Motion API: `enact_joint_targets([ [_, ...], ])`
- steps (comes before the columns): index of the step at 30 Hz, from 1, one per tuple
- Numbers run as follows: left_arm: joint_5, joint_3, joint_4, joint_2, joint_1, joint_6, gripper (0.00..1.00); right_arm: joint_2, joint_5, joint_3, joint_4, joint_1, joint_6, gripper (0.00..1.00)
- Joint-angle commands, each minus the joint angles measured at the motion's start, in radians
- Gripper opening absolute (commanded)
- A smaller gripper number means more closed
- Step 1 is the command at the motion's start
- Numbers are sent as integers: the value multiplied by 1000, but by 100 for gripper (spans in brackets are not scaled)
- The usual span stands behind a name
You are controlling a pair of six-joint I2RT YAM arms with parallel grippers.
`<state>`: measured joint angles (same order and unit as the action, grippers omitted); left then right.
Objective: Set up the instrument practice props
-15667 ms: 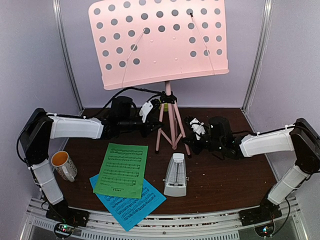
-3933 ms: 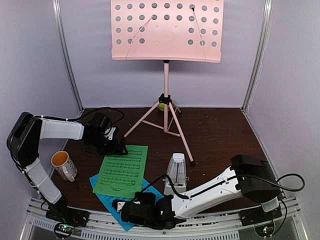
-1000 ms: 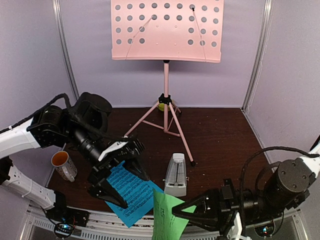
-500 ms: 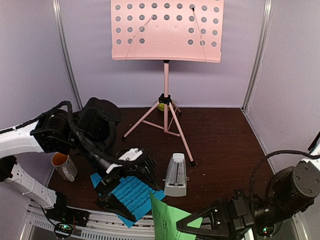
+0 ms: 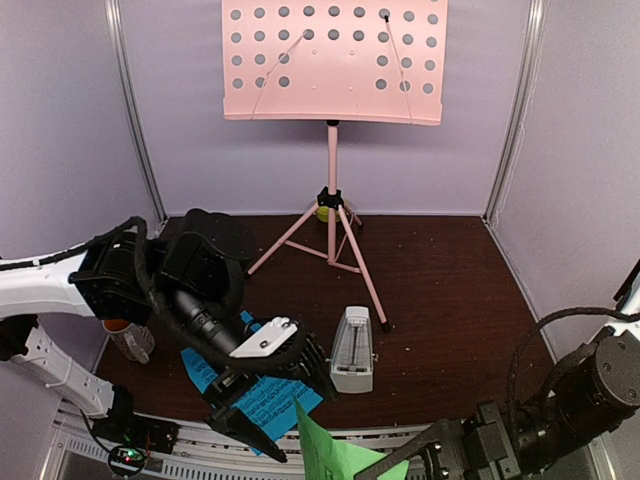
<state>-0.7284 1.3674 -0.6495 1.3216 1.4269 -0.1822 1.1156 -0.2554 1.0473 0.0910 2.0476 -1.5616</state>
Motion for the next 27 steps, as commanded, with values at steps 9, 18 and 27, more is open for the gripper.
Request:
enact_joint_targets([
  [9, -147, 31, 59, 28, 20, -24, 52, -23, -44, -16, 40, -11, 18, 0],
  [18, -178, -3, 122, 37, 23, 15, 36, -42, -33, -42, 52, -35, 9, 0],
  [27, -212, -35, 166, 39, 16, 36, 2, -49, -24, -51, 61, -49, -5, 0],
])
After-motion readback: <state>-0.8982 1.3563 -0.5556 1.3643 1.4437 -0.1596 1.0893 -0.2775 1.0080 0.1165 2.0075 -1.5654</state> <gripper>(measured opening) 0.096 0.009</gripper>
